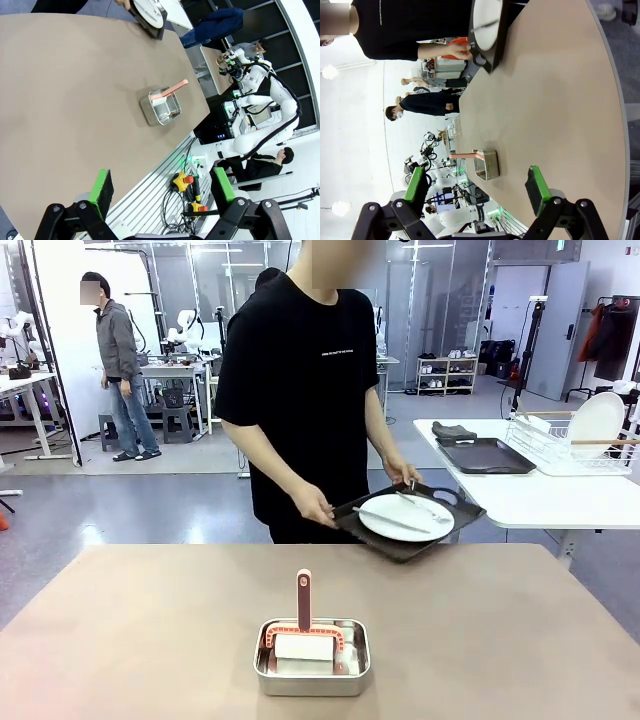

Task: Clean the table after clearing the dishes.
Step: When the right (or left) Handle tray is removed, use the right hand (or left hand) to clean the right (or left) side of the table with the Lint Roller.

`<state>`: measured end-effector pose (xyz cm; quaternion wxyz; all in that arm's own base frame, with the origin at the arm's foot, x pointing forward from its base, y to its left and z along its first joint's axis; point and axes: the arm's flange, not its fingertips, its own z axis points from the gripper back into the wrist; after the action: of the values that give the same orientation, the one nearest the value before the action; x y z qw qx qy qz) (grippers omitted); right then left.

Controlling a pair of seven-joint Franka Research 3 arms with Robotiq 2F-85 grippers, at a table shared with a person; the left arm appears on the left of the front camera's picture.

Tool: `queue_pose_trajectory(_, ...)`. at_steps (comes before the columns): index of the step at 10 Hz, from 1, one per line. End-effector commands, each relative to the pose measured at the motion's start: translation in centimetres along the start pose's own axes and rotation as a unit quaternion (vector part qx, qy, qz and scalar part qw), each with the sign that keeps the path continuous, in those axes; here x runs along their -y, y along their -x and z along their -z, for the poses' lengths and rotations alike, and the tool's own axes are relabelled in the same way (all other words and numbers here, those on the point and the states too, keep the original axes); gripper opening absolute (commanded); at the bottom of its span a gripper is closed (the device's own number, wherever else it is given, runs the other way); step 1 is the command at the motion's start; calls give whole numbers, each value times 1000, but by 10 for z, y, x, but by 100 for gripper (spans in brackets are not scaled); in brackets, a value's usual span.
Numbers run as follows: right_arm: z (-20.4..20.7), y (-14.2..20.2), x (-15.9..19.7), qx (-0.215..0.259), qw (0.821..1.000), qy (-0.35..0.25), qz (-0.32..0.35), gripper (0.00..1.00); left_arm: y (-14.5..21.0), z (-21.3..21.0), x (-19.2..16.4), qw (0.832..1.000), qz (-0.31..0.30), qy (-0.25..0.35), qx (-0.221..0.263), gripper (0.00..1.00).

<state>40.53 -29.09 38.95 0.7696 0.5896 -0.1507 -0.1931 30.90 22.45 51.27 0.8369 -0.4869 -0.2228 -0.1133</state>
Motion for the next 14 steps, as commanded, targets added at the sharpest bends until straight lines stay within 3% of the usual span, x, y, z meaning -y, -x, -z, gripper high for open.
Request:
queue_pose_trajectory(1,-1,2,-3,1,1000,-1,-2,100,2,-2,3,1000,6,0,-1,100)
queue_pose_trajectory(10,0,0,0,0,1000,0,0,100,2,-2,3,1000,6,0,-1,100)
queue_pose_trajectory(12,8,3,-41,-34,995,23,-90,100,2,-2,3,1000,6,0,-1,100)
queue_pose_trajectory(14,32,14,-102,-87,974,68,-196,100,2,-2,3,1000,6,0,-1,100)
